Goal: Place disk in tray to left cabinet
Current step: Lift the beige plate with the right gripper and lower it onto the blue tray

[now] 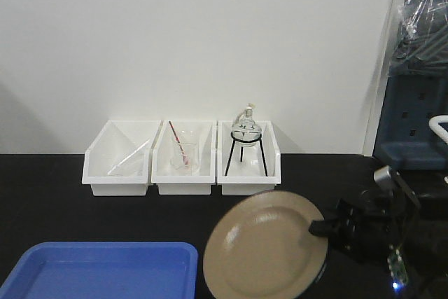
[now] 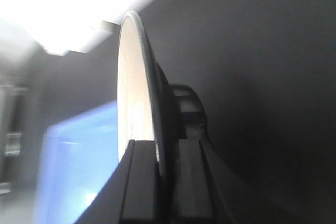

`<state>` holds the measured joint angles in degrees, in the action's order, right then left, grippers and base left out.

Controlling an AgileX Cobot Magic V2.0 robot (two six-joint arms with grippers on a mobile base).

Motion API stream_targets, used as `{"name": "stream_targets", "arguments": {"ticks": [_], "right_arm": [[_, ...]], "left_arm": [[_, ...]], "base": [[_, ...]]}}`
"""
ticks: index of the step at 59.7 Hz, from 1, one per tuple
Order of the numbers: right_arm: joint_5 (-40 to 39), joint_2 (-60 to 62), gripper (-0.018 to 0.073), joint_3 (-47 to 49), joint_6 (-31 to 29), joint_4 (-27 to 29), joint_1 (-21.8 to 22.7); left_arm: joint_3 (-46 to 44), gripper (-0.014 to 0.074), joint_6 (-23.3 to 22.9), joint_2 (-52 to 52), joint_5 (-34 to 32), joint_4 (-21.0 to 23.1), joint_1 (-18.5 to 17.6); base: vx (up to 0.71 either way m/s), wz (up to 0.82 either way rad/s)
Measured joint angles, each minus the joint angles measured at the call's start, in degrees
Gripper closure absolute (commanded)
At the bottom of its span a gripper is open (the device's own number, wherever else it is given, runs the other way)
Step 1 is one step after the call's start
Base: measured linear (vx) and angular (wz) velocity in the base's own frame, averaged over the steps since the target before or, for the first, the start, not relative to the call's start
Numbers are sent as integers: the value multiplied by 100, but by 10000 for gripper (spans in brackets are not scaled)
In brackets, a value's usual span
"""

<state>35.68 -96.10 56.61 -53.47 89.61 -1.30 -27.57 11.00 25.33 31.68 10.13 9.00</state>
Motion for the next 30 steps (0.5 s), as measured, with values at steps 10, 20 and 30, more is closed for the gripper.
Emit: {"name": "stream_targets", "arguments": {"ticks": [10, 20, 30], "right_arm": [[-159, 0, 564, 664, 75, 146, -727], [-1519, -570, 564, 1449, 75, 366, -2460], [-1685, -1532, 561, 2098, 75, 470, -3108]], "left_arm": [[0, 205, 0, 0, -13, 0, 0], [0, 205, 0, 0, -18, 0, 0], [0, 205, 0, 0, -18, 0, 0]], "base": [[0, 0], [0, 0], [0, 0]]}}
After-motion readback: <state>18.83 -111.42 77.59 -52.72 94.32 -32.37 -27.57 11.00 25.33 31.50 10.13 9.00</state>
